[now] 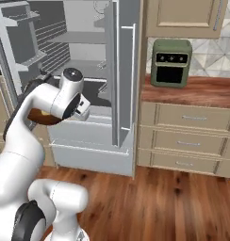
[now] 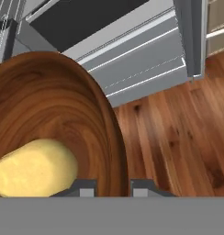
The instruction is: Move the cup from next to the sink to the open cabinet. Then, move the bowl with the potato to the fridge to clear the area for faucet cleaning.
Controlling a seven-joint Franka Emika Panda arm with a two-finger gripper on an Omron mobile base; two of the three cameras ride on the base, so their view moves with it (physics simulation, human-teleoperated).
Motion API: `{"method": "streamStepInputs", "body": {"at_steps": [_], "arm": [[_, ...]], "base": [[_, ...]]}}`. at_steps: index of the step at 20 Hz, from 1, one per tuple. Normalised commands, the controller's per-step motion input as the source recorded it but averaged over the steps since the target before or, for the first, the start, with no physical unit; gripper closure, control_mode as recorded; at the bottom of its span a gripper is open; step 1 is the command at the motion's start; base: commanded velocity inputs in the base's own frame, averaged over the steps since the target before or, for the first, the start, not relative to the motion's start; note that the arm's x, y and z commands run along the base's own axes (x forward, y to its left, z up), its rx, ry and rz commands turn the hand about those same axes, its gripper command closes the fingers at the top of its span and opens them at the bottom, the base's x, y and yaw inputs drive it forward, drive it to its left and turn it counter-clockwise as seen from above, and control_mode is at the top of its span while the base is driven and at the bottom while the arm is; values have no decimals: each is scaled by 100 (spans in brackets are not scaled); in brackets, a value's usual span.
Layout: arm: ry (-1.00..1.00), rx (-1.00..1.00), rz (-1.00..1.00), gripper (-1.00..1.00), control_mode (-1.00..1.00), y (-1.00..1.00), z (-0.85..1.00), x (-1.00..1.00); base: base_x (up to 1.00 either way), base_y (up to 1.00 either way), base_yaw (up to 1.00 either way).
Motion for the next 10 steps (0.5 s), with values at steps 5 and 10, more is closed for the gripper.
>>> {"method": "streamStepInputs", "body": {"at_steps": [5, 10], "arm": [[0, 0, 0, 100, 100, 0, 0, 0], [0, 0, 0, 100, 100, 0, 0, 0]], "base": [[38, 25, -27], [35, 99, -25]]}}
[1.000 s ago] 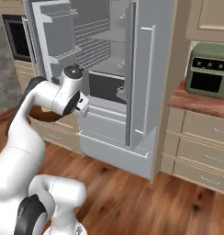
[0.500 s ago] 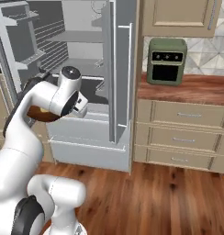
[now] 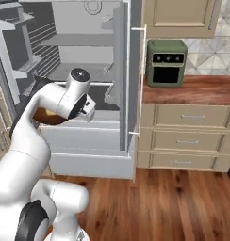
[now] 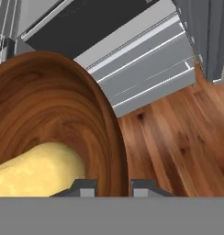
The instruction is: Move the cup from next to the sink to the open cabinet. Then, move the bowl with the potato to the fridge to clear the area for faucet cleaning.
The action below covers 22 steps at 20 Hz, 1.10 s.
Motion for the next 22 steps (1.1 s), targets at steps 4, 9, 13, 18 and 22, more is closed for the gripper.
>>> {"method": "streamStepInputs", "body": {"at_steps": [4, 9, 13, 18, 22], "arm": [[0, 0, 0, 100, 100, 0, 0, 0], [0, 0, 0, 100, 100, 0, 0, 0], [0, 0, 0, 100, 100, 0, 0, 0], [0, 0, 0, 100, 100, 0, 0, 0], [0, 0, 0, 100, 100, 0, 0, 0]], "base": [[36, 98, -21], [17, 10, -3], [70, 0, -9], [38, -24, -8], [3, -1, 0]]}}
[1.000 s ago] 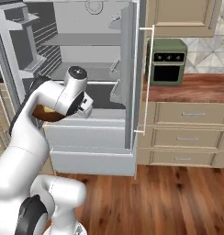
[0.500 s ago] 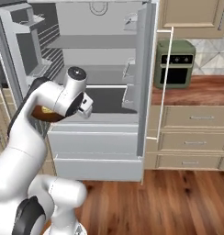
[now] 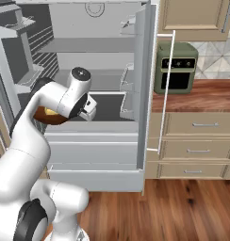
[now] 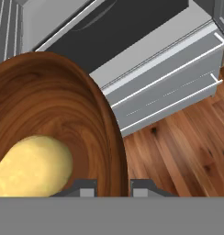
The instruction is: Move the cup from next to the sink to the open cabinet. Then, move the bowl with the potato to the fridge to clear the area for faucet cleaning.
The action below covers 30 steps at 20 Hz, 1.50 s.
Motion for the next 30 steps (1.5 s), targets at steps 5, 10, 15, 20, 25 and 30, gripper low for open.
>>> {"method": "streamStepInputs", "body": {"at_steps": [5, 10, 15, 20, 25, 30], "arm": [[0, 0, 0, 100, 100, 0, 0, 0], [0, 0, 0, 100, 100, 0, 0, 0], [0, 0, 0, 100, 100, 0, 0, 0], [0, 0, -3, 100, -100, 10, 0, 16], [0, 0, -23, 100, -100, 24, -5, 75], [1, 0, -17, 100, -100, 5, -27, 28]], "base": [[63, -2, -6], [91, 14, -16], [91, 27, -18], [58, 36, -12], [0, 0, 0], [0, 0, 0]]}}
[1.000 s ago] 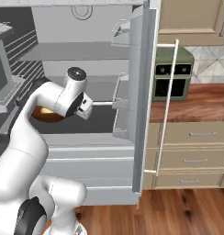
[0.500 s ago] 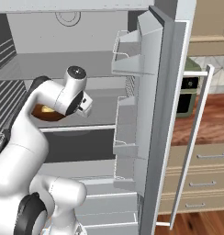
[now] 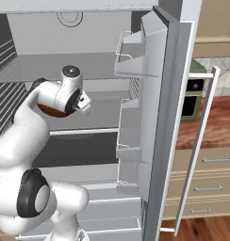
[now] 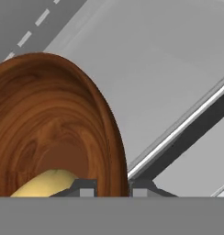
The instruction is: Move the cup from next to the sink to the open cabinet. Then, move the bowl with the potato to the fridge to clear the area for faucet cleaning.
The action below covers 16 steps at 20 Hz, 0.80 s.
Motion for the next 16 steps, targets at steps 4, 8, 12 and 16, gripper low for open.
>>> {"method": "streamStepInputs", "body": {"at_steps": [4, 8, 12, 16], "arm": [[6, 0, 0, 100, -100, 0, -37, 0], [2, 0, 0, 100, -100, 0, -70, 0], [0, 0, 0, 100, -100, 0, -59, 0], [-1, 0, -4, 100, -100, 0, -6, 18]], "base": [[0, 0, 0], [0, 0, 0], [0, 0, 0], [0, 0, 0]]}}
